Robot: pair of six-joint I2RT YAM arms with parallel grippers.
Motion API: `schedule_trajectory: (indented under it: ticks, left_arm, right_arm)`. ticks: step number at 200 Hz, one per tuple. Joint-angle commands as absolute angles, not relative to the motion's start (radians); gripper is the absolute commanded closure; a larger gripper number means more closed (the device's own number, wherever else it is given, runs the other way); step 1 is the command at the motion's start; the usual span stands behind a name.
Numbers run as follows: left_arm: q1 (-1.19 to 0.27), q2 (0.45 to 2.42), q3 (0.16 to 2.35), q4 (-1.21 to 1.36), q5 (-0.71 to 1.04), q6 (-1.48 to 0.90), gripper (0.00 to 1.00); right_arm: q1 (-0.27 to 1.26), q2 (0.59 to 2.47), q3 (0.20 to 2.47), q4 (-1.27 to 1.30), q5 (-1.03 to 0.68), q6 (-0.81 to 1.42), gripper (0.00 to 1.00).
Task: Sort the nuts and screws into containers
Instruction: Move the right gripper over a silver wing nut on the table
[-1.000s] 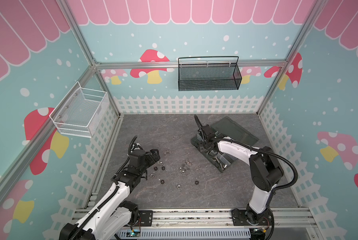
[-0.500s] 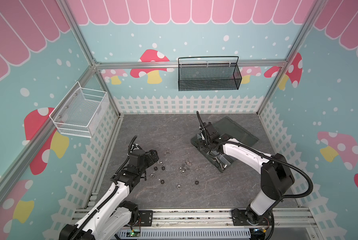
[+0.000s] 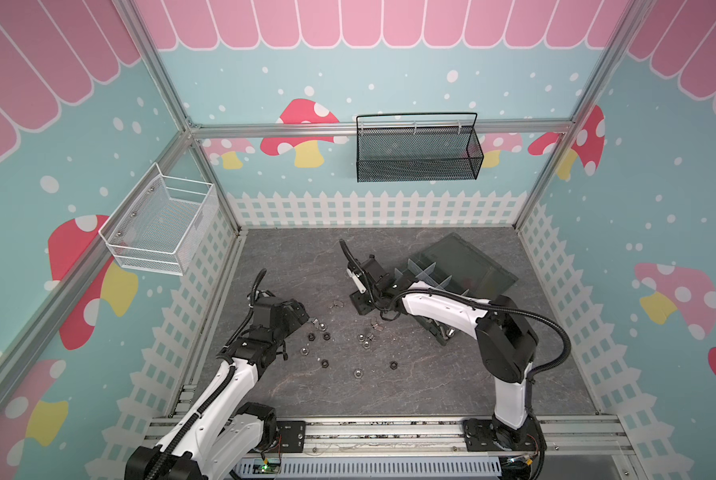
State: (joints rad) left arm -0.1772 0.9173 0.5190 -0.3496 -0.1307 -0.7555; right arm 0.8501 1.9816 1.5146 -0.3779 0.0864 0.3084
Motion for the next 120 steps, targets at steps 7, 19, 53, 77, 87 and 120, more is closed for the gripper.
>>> schedule_trajectory:
  ticks: [7, 19, 53, 77, 87, 120]
  left_arm:
    - [-0.169, 0.909, 0.537, -0.384, -0.133, -0.766, 0.00]
    - [-0.166, 0.908, 0.534, -0.385, -0.132, -0.768, 0.00]
    - [-0.166, 0.905, 0.531, -0.381, -0.122, -0.772, 0.00]
    - [-0.165, 0.901, 0.528, -0.377, -0.118, -0.774, 0.00]
    - [-0.166, 0.900, 0.525, -0.373, -0.118, -0.776, 0.00]
    - [-0.165, 0.900, 0.519, -0.358, -0.110, -0.782, 0.00]
  right_arm:
    - [0.868, 2.071, 1.610, -0.386, 0.057, 0.222, 0.37]
    - [0.873, 2.114, 1.645, -0.392, 0.054, 0.205, 0.36]
    - [0.884, 2.212, 1.728, -0.420, 0.074, 0.172, 0.33]
    - [0.887, 2.261, 1.767, -0.426, 0.086, 0.168, 0.33]
    - [0.887, 2.277, 1.781, -0.429, 0.090, 0.168, 0.33]
    - [0.886, 2.335, 1.839, -0.439, 0.109, 0.164, 0.34]
